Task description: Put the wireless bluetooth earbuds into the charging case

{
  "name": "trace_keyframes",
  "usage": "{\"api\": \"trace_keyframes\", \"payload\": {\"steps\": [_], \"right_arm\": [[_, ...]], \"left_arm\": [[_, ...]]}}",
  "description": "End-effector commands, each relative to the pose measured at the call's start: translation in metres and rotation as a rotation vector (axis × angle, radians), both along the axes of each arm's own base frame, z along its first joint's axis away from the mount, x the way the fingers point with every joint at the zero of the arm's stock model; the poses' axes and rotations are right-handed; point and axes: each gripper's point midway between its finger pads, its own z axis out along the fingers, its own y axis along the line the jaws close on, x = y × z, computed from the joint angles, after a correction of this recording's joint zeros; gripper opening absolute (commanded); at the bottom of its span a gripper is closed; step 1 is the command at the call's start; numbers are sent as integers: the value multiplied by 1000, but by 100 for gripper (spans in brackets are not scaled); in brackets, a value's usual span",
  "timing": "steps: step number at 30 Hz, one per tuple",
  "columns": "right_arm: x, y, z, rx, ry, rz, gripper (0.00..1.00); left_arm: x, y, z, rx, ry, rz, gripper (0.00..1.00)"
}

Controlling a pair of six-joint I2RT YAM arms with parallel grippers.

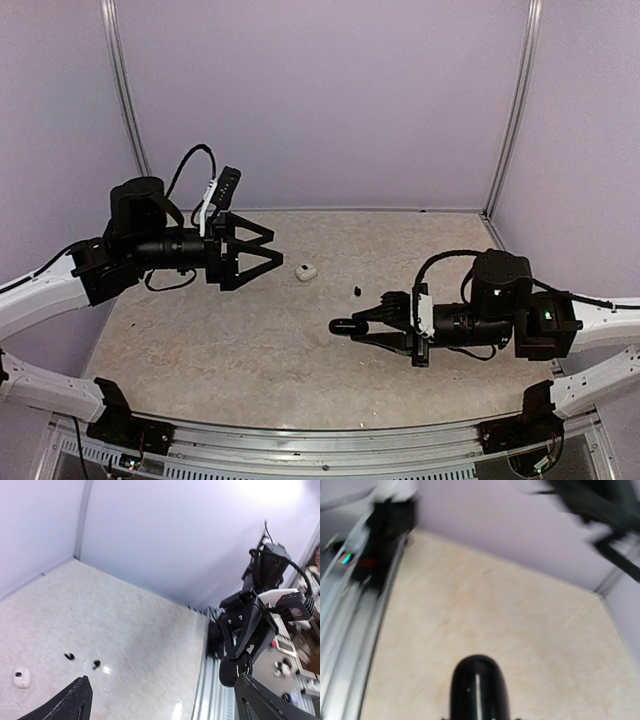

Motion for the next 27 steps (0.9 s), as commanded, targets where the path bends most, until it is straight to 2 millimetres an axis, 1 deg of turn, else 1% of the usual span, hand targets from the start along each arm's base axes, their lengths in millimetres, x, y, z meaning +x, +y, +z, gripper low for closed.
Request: {"api": "trace_keyframes", "payload": {"steps": [1, 2, 3, 5, 8, 9, 10, 12, 13, 16, 17, 20, 25, 27], "right_arm": [[9, -14, 55, 227, 70, 0, 14], [11, -17, 61, 250, 85, 0, 15], [12, -19, 66, 271, 100, 10, 15], [14, -21, 73, 309, 133, 22, 15], [15, -19, 77, 338, 183, 59, 15], [16, -18, 78, 346, 200, 73, 15], [15, -17, 80, 355, 216, 91, 15], [13, -15, 82, 369, 255, 135, 15], [11, -14, 83, 370, 269, 156, 15], [10, -7, 81, 359, 311, 192, 15], [10, -6, 81, 355, 319, 200, 15], [10, -1, 78, 343, 342, 215, 15], [12, 6, 72, 342, 381, 219, 15], [14, 7, 72, 353, 396, 212, 15]], "left_arm": [[31, 56, 45, -285, -117, 401, 99], [25, 63, 45, -317, -150, 399, 99], [13, 71, 53, -357, -194, 387, 99], [1, 71, 55, -366, -217, 352, 99], [-19, 45, 42, -267, -281, 245, 99], [-32, 33, 38, -247, -304, 201, 99], [-38, 23, 32, -225, -320, 173, 99], [-49, 9, 25, -210, -338, 129, 99], [-51, 1, 20, -198, -336, 110, 98], [-61, -14, 15, -198, -338, 37, 91], [-61, -20, 12, -192, -331, 22, 88], [-63, -31, 12, -200, -317, -7, 82], [-68, -52, 2, -167, -324, -49, 71], [-71, -57, 1, -167, -335, -65, 67]]}}
